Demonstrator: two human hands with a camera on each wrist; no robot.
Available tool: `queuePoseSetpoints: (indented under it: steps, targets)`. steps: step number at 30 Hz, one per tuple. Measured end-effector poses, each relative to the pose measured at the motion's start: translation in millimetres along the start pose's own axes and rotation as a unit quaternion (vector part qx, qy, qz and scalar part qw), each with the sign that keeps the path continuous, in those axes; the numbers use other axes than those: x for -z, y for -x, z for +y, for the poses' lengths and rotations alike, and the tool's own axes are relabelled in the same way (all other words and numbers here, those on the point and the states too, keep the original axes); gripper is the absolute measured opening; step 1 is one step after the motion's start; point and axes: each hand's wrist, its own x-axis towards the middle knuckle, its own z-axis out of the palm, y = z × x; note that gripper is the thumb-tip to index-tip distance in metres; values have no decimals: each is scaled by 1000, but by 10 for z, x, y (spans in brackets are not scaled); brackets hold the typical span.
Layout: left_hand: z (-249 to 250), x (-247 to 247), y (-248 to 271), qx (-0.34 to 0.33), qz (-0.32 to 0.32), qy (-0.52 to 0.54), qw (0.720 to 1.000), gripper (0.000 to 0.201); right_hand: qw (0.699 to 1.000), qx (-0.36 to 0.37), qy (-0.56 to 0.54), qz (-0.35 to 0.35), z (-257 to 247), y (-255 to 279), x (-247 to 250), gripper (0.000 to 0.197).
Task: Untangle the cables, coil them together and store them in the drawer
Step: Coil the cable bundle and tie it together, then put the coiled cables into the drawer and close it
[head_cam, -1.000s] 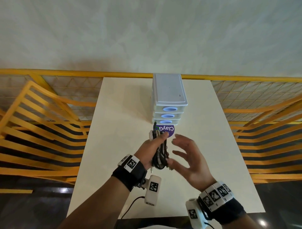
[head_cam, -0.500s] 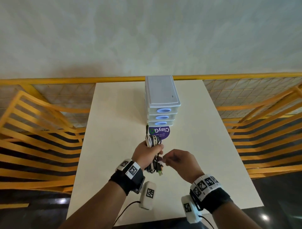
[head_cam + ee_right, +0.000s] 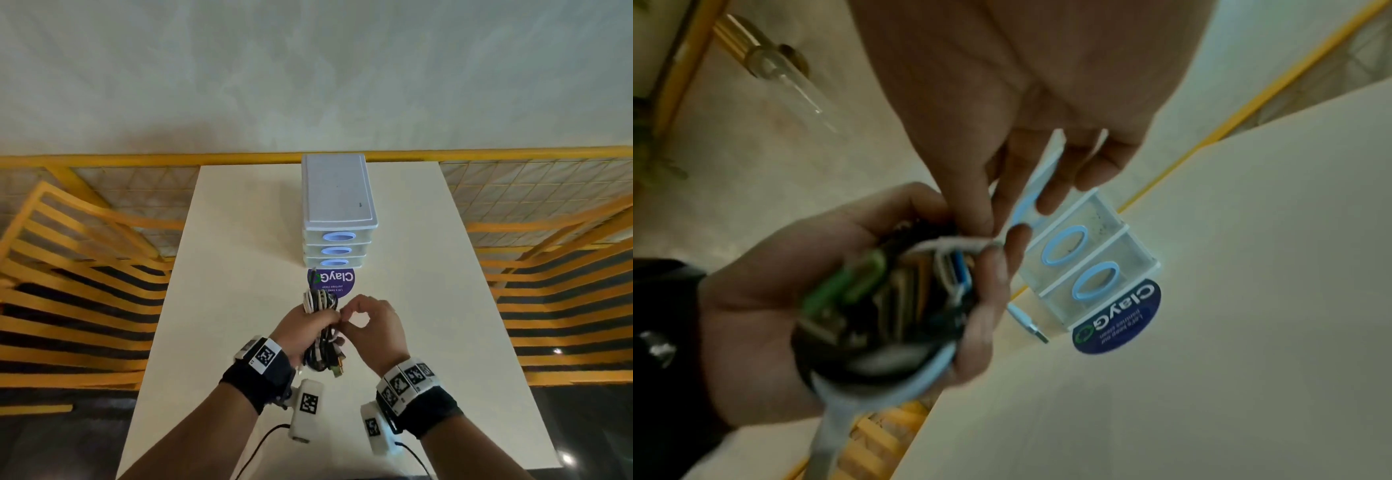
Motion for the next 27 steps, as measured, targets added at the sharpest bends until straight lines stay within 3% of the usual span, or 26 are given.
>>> queuePoseSetpoints:
  steps: [3, 5, 7, 11, 15, 20, 24, 27]
  targets:
    - [-24, -3, -103, 20, 35, 4, 999, 14, 996, 11, -19, -90, 66, -180, 52, 26]
    - [-9, 25, -139, 23, 51, 6, 998, 17, 987, -30, -101, -123, 103, -319, 78, 23]
    - [16, 90, -199, -7, 91, -56, 994, 20, 969, -96, -198, -109, 153, -512, 89, 25]
    - [32, 199, -290, -102, 166, -278, 941, 18, 925, -221, -291, -108, 194, -967, 30, 32]
    - [179, 148, -233, -218, 199, -319, 901, 30, 857, -293, -409, -109, 231, -1203, -103, 32]
    - [634, 73, -267, -320, 170, -408, 838, 83, 802, -312, -498, -104, 247, -1253, -203, 39]
    - [994, 8, -442, -259, 167, -517, 798, 95, 773, -328, -534, -99, 263, -1253, -239, 40]
    - [1079, 14, -529, -191, 170, -545, 799, 95, 770, -333, -535, -98, 262, -1264, -240, 36]
